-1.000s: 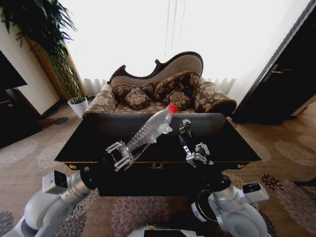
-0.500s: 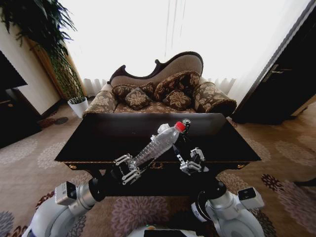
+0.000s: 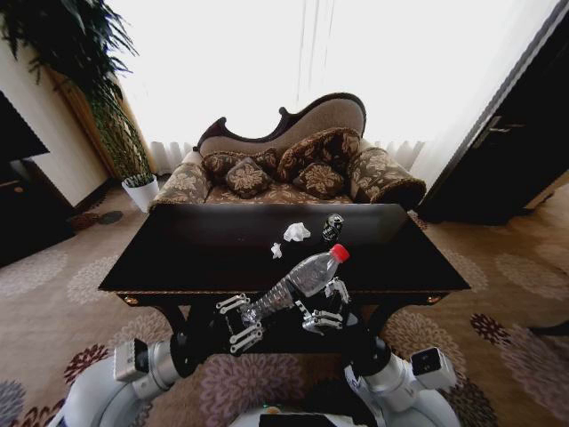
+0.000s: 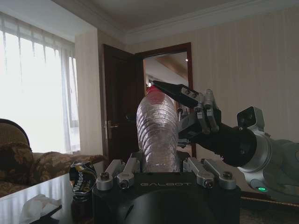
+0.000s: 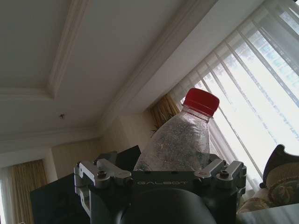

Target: Move to the front of the table and place the trash on the table into the trash bin.

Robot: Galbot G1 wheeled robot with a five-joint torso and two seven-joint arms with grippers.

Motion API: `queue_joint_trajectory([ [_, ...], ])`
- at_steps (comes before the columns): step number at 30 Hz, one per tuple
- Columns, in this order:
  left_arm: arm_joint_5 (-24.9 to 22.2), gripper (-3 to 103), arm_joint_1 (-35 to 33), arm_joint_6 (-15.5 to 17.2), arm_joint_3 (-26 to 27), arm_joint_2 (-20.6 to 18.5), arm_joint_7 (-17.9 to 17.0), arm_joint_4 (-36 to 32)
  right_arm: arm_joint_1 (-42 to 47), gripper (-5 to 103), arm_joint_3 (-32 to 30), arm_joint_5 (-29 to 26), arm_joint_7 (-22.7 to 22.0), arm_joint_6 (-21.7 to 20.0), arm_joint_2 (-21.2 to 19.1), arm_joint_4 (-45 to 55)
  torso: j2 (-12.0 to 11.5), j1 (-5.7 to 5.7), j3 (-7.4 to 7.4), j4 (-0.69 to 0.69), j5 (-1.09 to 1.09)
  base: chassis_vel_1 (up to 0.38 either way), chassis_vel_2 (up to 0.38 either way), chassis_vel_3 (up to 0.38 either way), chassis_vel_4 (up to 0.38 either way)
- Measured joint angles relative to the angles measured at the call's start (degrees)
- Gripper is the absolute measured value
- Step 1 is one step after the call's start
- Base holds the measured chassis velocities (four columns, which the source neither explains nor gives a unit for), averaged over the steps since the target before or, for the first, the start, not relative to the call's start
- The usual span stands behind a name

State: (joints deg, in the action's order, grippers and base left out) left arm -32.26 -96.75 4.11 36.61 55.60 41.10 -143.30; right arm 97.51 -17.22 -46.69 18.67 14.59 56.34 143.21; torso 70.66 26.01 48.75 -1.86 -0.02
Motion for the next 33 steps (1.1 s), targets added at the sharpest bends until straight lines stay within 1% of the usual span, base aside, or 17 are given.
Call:
queue_joint_trajectory([
  [2, 0.0, 34, 0.0, 0.0, 0.0, 0.0, 0.0, 0.0, 0.0, 93, -0.1, 0.0, 0.1, 0.1, 0.0, 0.0, 0.0, 0.00, 0.00, 0.00, 0.00, 0.000, 0.000, 0.000, 0.000],
  [4, 0.1, 33, 0.0, 0.3, 0.1, -0.1, 0.2, 0.0, 0.1, 83, -0.2, -0.1, 0.3, 0.3, 0.0, 0.0, 0.0, 0.00, 0.00, 0.00, 0.00, 0.000, 0.000, 0.000, 0.000],
  [5, 0.1, 29, 0.0, 0.3, 0.3, -0.1, 0.2, 0.0, 0.1, 78, -0.3, -0.1, 0.4, 0.4, 0.1, 0.0, 0.0, 0.00, 0.00, 0.00, 0.00, 0.000, 0.000, 0.000, 0.000],
  [6, 0.1, 29, 0.0, 0.3, 0.3, -0.1, 0.2, 0.0, 0.1, 78, -0.3, -0.1, 0.4, 0.4, 0.1, 0.0, 0.0, 0.00, 0.00, 0.00, 0.00, 0.000, 0.000, 0.000, 0.000],
  [8, 0.0, 27, 0.0, 0.3, 0.7, -0.2, 0.3, 0.0, 0.1, 66, -0.3, -0.2, 0.6, 0.5, 0.1, 0.0, 0.0, 0.00, 0.00, 0.00, 0.00, 0.000, 0.000, 0.000, 0.000],
  [9, -0.1, 27, 0.0, 0.2, 0.9, -0.2, 0.4, 0.0, 0.1, 66, -0.4, -0.3, 0.7, 0.6, 0.1, 0.0, 0.0, 0.00, 0.00, 0.00, 0.00, 0.000, 0.000, 0.000, 0.000],
  [10, -0.2, 27, 0.0, 0.2, 1.2, -0.2, 0.4, 0.0, 0.1, 56, -0.4, -0.3, 0.9, 0.6, 0.1, 0.0, 0.0, 0.00, 0.00, 0.00, 0.00, 0.000, 0.000, 0.000, 0.000],
  [12, -0.2, 27, 0.0, 0.2, 1.3, -0.2, 0.4, 0.0, 0.2, 56, -0.4, -0.3, 0.9, 0.6, 0.2, 0.0, 0.0, 0.00, 0.00, 0.00, 0.00, 0.000, 0.000, 0.000, 0.000],
  [14, -0.4, 27, 0.0, 0.2, 1.6, -0.2, 0.5, 0.0, 0.3, 48, -0.5, -0.2, 1.1, 0.7, 0.3, 0.0, 0.0, 0.00, 0.00, 0.00, 0.00, 0.000, 0.000, 0.000, 0.000],
  [15, -0.4, 27, 0.0, 0.2, 1.6, -0.2, 0.5, 0.0, 0.3, 48, -0.5, -0.2, 1.1, 0.7, 0.3, 0.0, 0.0, 0.00, 0.00, 0.00, 0.00, 0.000, 0.000, 0.000, 0.000],
  [18, -0.4, 27, -0.1, 0.2, 2.0, 0.0, 0.5, 0.0, 0.4, 38, -1.0, 0.0, 1.2, 0.7, 0.6, 0.0, 0.0, 0.00, 0.00, 0.00, 0.00, 0.000, 0.000, 0.000, 0.000],
  [20, -0.4, 27, -0.2, 0.2, 2.4, 0.2, 0.5, 0.0, 0.4, 35, -1.6, -0.1, 1.3, 0.7, 0.8, 0.0, 0.0, 0.00, 0.00, 0.00, 0.00, 0.000, 0.000, 0.000, 0.000],
  [26, -0.2, 26, -0.9, 0.2, 4.1, 1.4, 0.5, -0.2, 0.9, 34, -3.6, -0.8, 1.4, 0.9, 1.2, 0.1, 0.0, 0.00, 0.00, 0.00, 0.00, 0.000, 0.000, 0.000, 0.000],
  [29, -0.9, 42, -1.6, 0.0, 6.8, 3.0, 0.7, 0.1, 1.7, 33, -6.7, -2.2, 0.9, 2.0, 1.7, 0.1, 0.0, 0.00, 0.00, 0.00, 0.00, 0.000, 0.000, 0.000, 0.000],
  [31, -1.6, 47, -1.9, 0.1, 8.0, 4.0, 0.6, 0.2, 2.0, 30, -8.1, -2.8, 0.7, 2.3, 1.9, 0.1, 0.0, 0.00, 0.00, 0.00, 0.00, 0.000, 0.000, 0.000, 0.000],
  [32, -1.6, 47, -1.9, 0.1, 8.0, 4.0, 0.6, 0.2, 2.0, 30, -8.1, -2.8, 0.7, 2.3, 1.9, 0.1, 0.0, 0.00, 0.00, 0.00, 0.00, 0.000, 0.000, 0.000, 0.000],
  [33, -2.6, 52, -2.0, 0.0, 9.0, 4.8, 0.7, 0.2, 2.1, 27, -9.2, -3.3, 0.2, 2.6, 1.9, 0.1, 0.0, 0.00, 0.00, 0.00, 0.01, 0.000, 0.000, 0.000, 0.000],
])
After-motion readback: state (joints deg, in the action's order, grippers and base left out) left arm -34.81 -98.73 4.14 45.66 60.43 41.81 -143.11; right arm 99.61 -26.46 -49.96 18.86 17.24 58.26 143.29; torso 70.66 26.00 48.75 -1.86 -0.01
